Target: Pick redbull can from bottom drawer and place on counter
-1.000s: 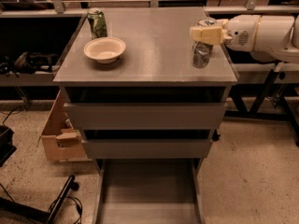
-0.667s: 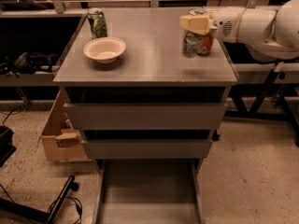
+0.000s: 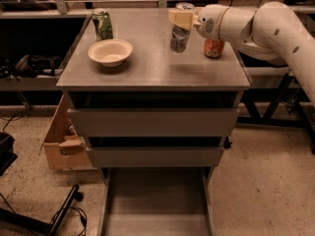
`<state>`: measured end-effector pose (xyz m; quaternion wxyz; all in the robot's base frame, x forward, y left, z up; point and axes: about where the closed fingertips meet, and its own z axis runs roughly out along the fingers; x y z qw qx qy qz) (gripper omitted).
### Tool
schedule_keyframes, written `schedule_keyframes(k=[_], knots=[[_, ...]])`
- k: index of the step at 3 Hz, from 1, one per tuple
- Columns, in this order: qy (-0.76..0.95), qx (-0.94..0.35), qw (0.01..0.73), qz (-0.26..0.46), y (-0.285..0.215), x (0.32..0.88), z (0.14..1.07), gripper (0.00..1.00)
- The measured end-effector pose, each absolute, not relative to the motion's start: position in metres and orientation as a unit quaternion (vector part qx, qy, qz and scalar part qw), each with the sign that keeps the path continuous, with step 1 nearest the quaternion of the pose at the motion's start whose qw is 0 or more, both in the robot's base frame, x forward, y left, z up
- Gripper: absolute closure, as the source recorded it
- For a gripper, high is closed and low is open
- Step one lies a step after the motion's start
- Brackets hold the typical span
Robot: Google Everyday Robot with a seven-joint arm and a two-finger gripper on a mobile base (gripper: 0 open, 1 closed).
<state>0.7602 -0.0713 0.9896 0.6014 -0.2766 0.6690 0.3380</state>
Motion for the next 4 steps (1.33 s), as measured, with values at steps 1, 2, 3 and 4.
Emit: schedule_keyframes(k=[1, 2, 3, 4], knots=[[0.678, -0.289, 0.602, 0.308, -0.038, 0.773, 0.979, 1.0], [0.687, -0.3, 0.6, 0.28, -0.014, 0.785, 0.962, 1.0], [0.699, -0.308, 0.591, 0.26, 0.008, 0.8, 0.932, 1.0], [0.699, -0.309, 0.591, 0.259, 0.011, 0.801, 0.931, 0.82]])
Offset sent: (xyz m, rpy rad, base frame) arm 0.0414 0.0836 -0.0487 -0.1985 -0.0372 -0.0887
